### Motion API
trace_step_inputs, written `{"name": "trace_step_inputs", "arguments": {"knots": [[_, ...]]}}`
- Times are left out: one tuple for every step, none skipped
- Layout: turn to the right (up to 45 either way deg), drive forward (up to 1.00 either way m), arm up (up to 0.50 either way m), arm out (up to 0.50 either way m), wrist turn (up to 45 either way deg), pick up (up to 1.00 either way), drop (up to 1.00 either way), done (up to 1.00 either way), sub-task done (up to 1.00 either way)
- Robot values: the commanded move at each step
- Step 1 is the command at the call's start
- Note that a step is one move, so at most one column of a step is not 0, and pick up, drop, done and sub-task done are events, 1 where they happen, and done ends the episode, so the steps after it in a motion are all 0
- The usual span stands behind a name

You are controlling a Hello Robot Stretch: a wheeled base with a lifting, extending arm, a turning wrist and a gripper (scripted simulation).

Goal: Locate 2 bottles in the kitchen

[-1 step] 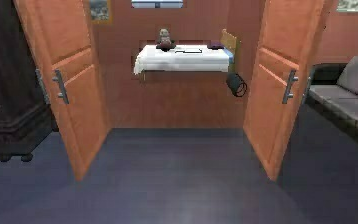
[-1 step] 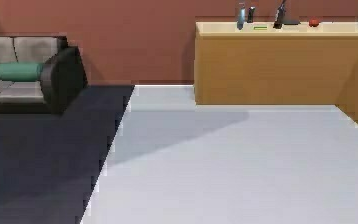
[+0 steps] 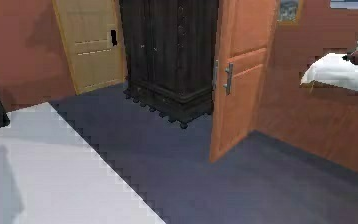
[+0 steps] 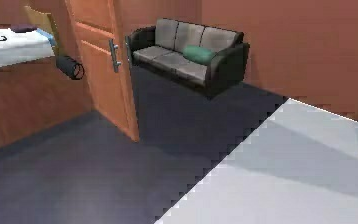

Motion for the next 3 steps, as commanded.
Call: {"name": "trace_step_inputs", "arguments": {"knots": [[-45.0, 0.00, 0.00, 0.00, 0.0, 0.00, 0.00, 0.00, 0.00], [-45.0, 0.00, 0.00, 0.00, 0.0, 0.00, 0.00, 0.00, 0.00], [-30.0, 0.00, 0.00, 0.00, 0.0, 0.00, 0.00, 0.00, 0.00]]}}
